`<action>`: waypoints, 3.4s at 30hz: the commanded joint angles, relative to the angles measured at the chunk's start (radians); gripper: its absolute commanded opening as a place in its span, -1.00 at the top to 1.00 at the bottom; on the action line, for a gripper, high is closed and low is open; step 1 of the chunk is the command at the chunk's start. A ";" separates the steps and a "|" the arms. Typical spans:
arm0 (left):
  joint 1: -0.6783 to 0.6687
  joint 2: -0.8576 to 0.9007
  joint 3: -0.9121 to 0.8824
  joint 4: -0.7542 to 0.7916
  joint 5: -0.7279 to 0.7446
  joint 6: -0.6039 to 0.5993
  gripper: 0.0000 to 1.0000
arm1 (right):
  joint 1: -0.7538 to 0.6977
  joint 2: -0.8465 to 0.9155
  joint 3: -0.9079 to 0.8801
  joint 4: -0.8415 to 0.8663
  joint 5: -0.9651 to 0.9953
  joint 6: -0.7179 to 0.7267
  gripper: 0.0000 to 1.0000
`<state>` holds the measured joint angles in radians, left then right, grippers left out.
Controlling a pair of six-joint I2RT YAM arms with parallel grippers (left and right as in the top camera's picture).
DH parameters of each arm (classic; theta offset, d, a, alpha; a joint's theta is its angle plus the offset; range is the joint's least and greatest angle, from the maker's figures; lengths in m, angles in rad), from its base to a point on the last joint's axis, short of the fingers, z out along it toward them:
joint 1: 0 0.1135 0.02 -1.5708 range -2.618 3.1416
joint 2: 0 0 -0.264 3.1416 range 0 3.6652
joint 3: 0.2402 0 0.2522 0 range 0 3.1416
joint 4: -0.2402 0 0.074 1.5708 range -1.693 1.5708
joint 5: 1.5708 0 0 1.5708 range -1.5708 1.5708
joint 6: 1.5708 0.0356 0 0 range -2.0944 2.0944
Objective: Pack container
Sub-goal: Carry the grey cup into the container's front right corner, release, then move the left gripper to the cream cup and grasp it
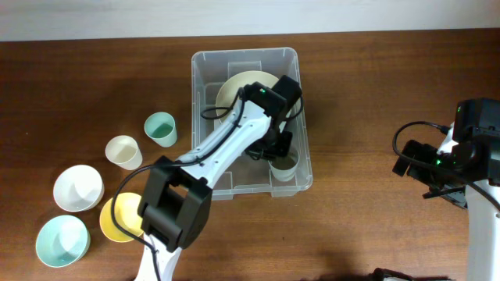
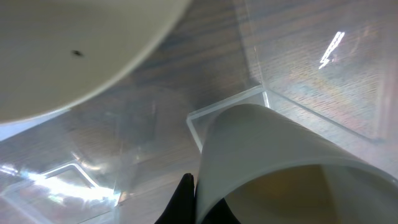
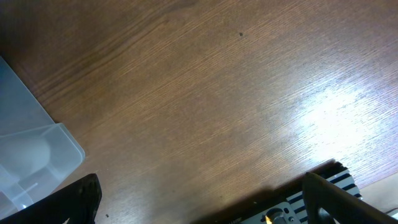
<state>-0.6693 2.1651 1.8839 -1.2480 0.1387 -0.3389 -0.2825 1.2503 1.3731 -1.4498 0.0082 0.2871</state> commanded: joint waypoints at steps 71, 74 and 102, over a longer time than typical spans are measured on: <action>0.921 -0.257 -0.346 0.000 -0.172 0.083 -0.45 | 0.001 0.002 -0.003 0.011 -0.004 -0.003 -0.98; 0.921 -0.257 -0.346 0.006 -0.172 0.083 -0.45 | 0.001 0.002 -0.003 0.011 -0.004 -0.003 -0.98; 0.921 -0.257 -0.509 0.245 -0.232 0.063 0.12 | 0.001 0.002 -0.003 0.010 -0.005 -0.002 -0.98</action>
<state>0.2455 1.9072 1.3834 -1.0142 -0.0868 -0.2749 -0.2825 1.2514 1.3724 -1.4414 0.0082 0.2859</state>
